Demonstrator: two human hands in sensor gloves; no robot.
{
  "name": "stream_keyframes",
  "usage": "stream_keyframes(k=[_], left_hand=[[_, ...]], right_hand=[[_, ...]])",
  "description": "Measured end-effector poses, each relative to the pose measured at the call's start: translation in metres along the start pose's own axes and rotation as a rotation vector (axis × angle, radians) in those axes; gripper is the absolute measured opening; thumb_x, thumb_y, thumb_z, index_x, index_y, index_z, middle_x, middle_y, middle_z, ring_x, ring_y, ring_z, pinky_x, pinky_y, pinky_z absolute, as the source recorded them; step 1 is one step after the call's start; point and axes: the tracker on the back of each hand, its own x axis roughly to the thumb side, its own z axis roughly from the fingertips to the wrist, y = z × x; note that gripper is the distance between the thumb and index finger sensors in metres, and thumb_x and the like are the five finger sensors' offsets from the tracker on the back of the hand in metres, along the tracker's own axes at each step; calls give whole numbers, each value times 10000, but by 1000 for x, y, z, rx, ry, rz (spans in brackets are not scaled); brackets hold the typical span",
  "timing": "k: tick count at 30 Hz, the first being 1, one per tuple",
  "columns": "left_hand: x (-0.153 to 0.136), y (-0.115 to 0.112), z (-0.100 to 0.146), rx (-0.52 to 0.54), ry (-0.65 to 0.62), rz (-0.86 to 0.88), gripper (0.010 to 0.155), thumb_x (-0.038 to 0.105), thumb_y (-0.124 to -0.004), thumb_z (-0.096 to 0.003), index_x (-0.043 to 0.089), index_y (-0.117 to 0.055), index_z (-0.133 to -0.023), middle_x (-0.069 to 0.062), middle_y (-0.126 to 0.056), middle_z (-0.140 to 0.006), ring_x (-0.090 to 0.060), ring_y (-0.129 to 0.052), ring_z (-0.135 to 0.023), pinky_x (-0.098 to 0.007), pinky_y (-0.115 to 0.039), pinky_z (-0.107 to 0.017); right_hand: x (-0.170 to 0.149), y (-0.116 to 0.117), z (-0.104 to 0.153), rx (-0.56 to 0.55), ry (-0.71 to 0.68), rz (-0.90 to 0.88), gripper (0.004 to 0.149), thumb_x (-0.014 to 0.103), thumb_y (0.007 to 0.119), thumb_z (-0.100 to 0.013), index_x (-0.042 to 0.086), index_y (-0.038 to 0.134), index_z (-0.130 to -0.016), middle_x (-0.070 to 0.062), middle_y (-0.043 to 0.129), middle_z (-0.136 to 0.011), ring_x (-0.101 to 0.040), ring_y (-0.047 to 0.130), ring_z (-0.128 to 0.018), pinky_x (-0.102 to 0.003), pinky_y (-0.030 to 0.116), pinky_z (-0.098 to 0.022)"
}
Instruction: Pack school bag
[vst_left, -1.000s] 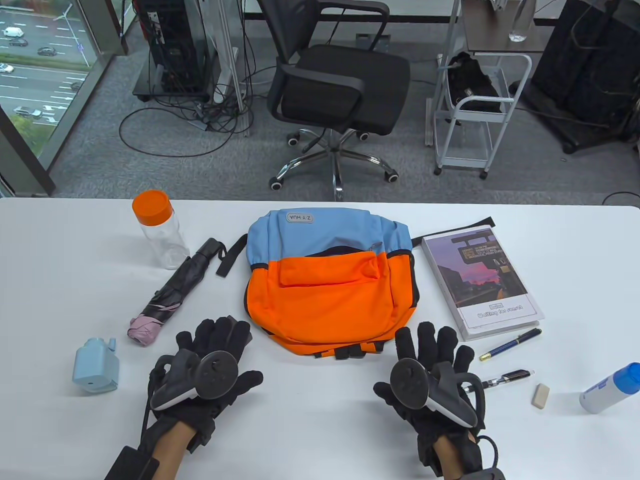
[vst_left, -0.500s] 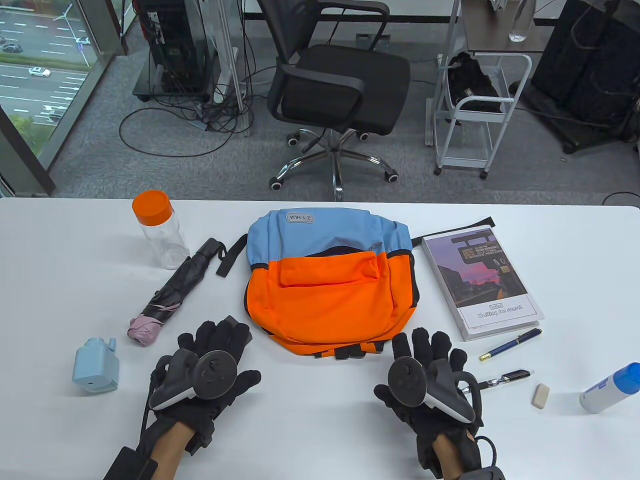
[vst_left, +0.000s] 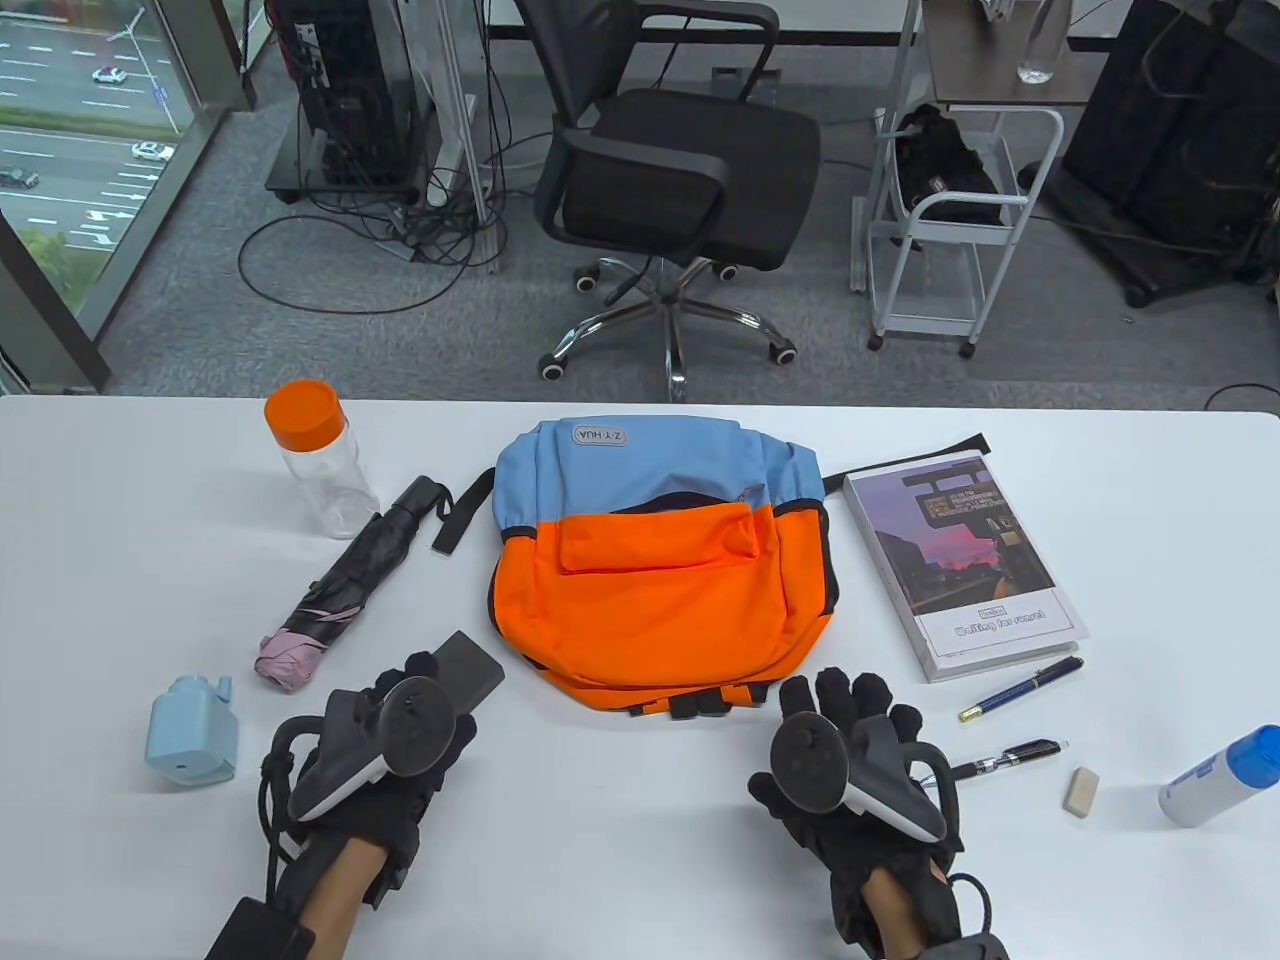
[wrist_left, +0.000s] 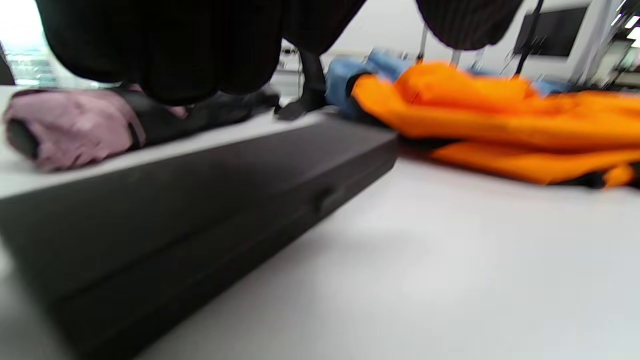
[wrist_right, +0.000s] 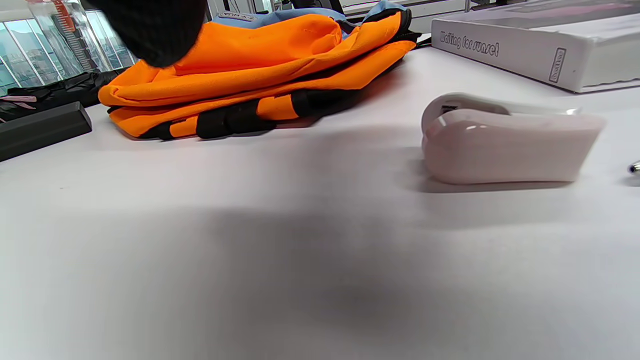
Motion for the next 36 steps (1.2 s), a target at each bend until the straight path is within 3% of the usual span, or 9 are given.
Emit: stream_keyframes(k=[7,10,17,21,25,27,29,31,36], left_hand=[[5,-27,-18,-242,80,-222,1071,583,-729,-448,-66,-216,-1129,-455,-532,-1074,-617,-738,-899,-615,-757,-603],[7,-31,-20,-240,91,-259,1103,568,-749,-440,-123,-201,-1102,-457,-526,-1060,-585,-742,-860,-612,-723,-610],[4,-40,-24,-276,135,-206,941,511,-702,-498,-54,-279,-1121,-487,-599,-1024,-581,-818,-835,-633,-772,-579],[3,-23,-15,-205,128,-114,943,520,-761,-487,-55,-368,-1123,-444,-680,-991,-547,-869,-770,-617,-792,-558],[14,28,18,-14,90,-77,928,515,-770,-496,-39,-394,-1139,-428,-660,-1017,-553,-839,-789,-626,-761,-582],[29,50,35,125,-7,11,920,509,-777,-495,-22,-400,-1144,-412,-651,-1038,-553,-823,-807,-628,-749,-596],[54,53,43,190,-297,60,916,503,-777,-494,16,-373,-1156,-383,-610,-1076,-552,-769,-857,-649,-700,-632],[83,41,44,150,-545,83,922,501,-784,-486,54,-347,-1164,-343,-582,-1105,-534,-731,-915,-760,-572,-654],[139,6,41,94,-732,-146,920,474,-801,-461,84,-348,-1159,-320,-549,-1125,-525,-703,-939,-741,-577,-672]], right_hand=[[1,0,1,1,-5,-7,891,493,683,-483,30,235,-1099,-405,171,-1116,-737,181,-915,-858,234,-595],[2,0,1,0,-11,-13,891,491,683,-484,29,234,-1099,-404,170,-1117,-737,181,-914,-857,233,-597],[4,1,1,3,-23,-13,891,491,683,-484,28,234,-1098,-405,173,-1115,-732,185,-916,-856,237,-597],[4,1,2,-6,-28,-14,889,489,683,-484,28,234,-1097,-402,175,-1116,-735,185,-915,-855,239,-598],[4,-1,2,-23,-26,-28,882,483,683,-485,26,243,-1098,-404,181,-1116,-732,191,-918,-855,240,-599],[3,-1,2,-27,-24,-29,878,481,684,-485,27,248,-1097,-402,186,-1116,-732,196,-917,-854,242,-599],[1,1,0,-7,-22,-37,888,488,684,-483,28,239,-1098,-402,184,-1117,-732,193,-919,-856,239,-599],[-3,2,0,2,-10,-45,888,489,683,-483,29,238,-1098,-401,182,-1118,-732,193,-918,-855,238,-600],[-13,-1,1,-22,24,-75,881,484,684,-485,26,246,-1097,-403,189,-1117,-731,199,-920,-855,241,-600]])
